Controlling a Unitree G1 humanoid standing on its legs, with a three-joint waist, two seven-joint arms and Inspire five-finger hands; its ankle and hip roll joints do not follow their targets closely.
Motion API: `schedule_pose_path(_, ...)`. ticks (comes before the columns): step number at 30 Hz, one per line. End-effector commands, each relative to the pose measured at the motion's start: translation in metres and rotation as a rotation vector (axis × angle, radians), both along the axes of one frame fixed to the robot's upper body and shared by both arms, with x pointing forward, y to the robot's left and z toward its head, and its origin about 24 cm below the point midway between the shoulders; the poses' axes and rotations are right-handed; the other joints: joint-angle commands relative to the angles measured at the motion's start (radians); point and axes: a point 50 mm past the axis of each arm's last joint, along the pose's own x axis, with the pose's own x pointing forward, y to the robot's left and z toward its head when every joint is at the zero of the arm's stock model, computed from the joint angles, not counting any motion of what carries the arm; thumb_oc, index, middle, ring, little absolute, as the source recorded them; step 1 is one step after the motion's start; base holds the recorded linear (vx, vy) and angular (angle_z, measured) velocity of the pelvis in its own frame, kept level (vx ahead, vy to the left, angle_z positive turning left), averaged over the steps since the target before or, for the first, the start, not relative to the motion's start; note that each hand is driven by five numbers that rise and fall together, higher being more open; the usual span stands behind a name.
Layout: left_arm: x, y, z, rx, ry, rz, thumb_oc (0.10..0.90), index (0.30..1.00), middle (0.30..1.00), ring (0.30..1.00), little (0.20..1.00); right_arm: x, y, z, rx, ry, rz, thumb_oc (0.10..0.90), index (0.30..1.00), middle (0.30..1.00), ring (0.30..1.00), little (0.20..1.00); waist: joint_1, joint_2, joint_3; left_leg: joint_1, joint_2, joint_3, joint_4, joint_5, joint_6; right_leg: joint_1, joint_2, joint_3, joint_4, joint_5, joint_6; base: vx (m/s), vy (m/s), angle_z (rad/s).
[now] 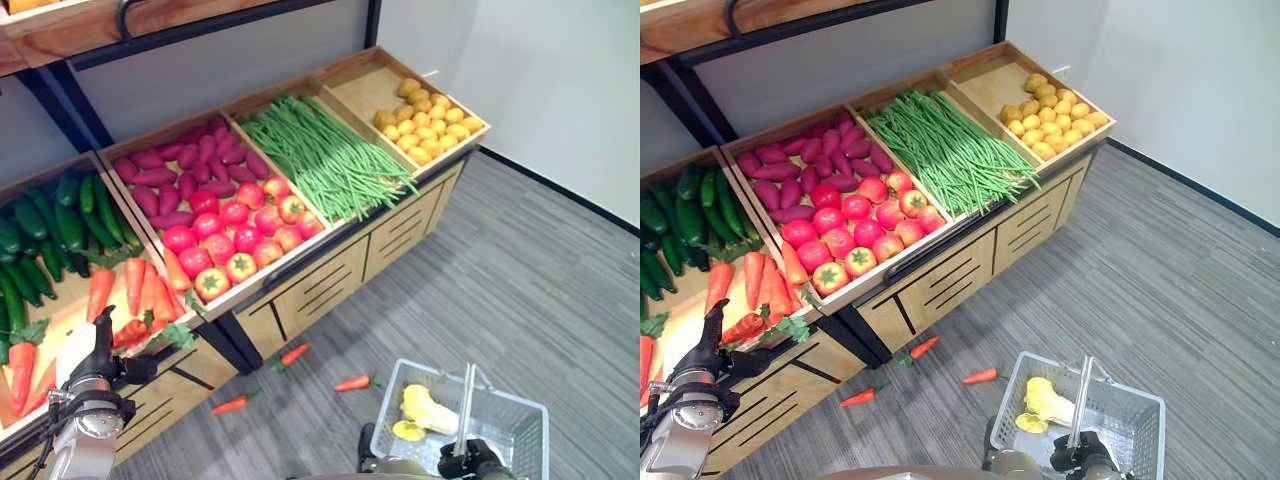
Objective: Get the vegetables into the basket
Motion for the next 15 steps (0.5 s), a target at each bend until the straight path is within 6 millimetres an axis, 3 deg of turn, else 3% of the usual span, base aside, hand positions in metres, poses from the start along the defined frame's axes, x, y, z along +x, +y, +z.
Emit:
schedule_pose_path(1,0.024,0.036,0.083,0.317,-0.225,0.039,0.900,1.000,1.000,1.000,1.000,-0.003,-0.004,0.000,-0.048,0.065,0.126,0.400,0.300,0.300,0.300,0.300,-0.001,-0.032,0.011,-0.040,-0.020,-0.038,0.000,-0.039,0.026,0.091,-0.057,0.029,0.069,-0.181,0.095,0.03,0.007,-0.10)
schedule_pose_path(15,0.036,0.065,0.115,0.499,-0.185,0.109,0.900,1.000,1.000,1.000,1.000,-0.006,0.003,-0.003,-0.036,0.095,0.211,0.400,0.300,0.300,0.300,0.300,-0.004,-0.044,0.023,-0.060,-0.023,-0.021,0.000,-0.040,0.023,0.074,-0.052,0.050,0.044,-0.162,0.101,0.02,0.010,-0.08)
